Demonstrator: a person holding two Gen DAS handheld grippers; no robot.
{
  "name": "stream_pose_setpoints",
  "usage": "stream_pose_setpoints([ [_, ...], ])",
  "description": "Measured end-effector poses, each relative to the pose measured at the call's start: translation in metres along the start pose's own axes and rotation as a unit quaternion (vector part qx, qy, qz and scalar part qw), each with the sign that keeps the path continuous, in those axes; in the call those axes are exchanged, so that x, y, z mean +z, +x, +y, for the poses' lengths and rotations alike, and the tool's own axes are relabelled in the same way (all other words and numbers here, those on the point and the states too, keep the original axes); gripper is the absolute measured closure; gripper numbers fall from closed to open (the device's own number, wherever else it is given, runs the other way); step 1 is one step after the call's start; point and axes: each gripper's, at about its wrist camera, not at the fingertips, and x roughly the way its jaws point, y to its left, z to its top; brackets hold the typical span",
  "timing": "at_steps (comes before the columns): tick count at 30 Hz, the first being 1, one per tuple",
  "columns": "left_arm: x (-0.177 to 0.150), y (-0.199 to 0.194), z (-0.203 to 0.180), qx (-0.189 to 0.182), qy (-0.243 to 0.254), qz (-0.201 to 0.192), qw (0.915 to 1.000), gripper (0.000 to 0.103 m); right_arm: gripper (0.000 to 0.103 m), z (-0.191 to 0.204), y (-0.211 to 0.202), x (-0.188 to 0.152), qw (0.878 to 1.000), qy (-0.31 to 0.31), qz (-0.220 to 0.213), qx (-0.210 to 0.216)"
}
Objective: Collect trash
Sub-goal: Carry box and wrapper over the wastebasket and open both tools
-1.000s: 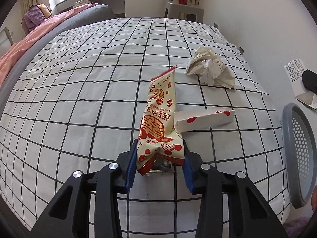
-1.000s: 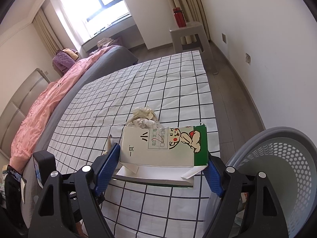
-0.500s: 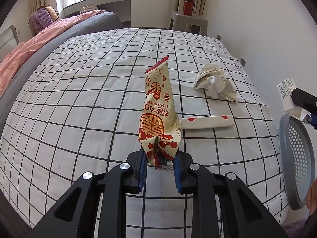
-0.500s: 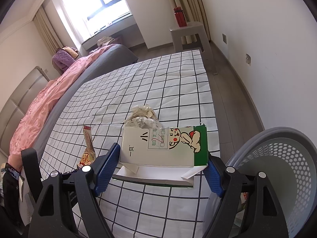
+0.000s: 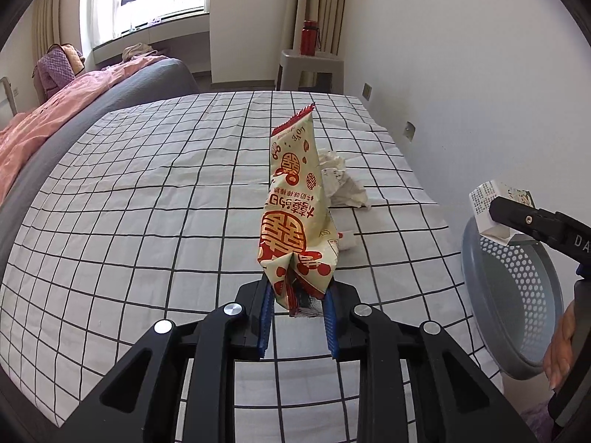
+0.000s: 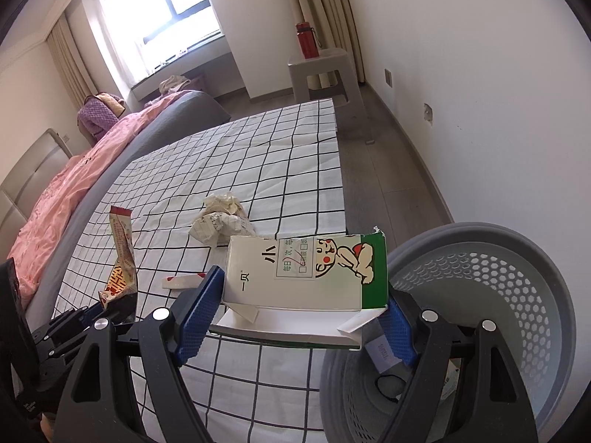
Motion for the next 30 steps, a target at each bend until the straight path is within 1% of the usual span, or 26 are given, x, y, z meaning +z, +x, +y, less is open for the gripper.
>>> stream_pose_setpoints([
  [3,-0.003,-0.003,-0.017,-0.006,0.021,-0.005,0.9997,0.08,0.026,-0.014,-0.014,-0.011,1.0,0.007,-0.005,-0.02],
  [7,-0.01,-0.004,-0.041,-0.023,0.047,-0.003,0.9987,0.08,0.026,-0.042,-0.034,-0.029,0.999,0.034,-0.008,-0.04],
  [14,-0.028,-0.011,-0.092,-0.061,0.101,-0.001,0.9931,0.08,0.026,-0.088,-0.067,-0.059,0.994,0.072,-0.014,-0.08],
  [17,-0.037,-0.015,-0.116,-0.079,0.123,0.001,0.9892,0.08,0.026,-0.106,-0.079,-0.071,0.992,0.09,-0.016,-0.088],
  [21,-0.039,-0.018,-0.148,-0.105,0.15,-0.001,0.9832,0.08,0.026,-0.126,-0.09,-0.078,0.989,0.111,-0.027,-0.095],
  [26,-0.033,-0.014,-0.18,-0.121,0.167,-0.004,0.9786,0.08,0.026,-0.144,-0.094,-0.081,0.987,0.128,-0.029,-0.095],
  [30,-0.03,-0.006,-0.196,-0.125,0.17,0.002,0.9775,0.08,0.026,-0.156,-0.093,-0.085,0.985,0.144,-0.025,-0.093],
])
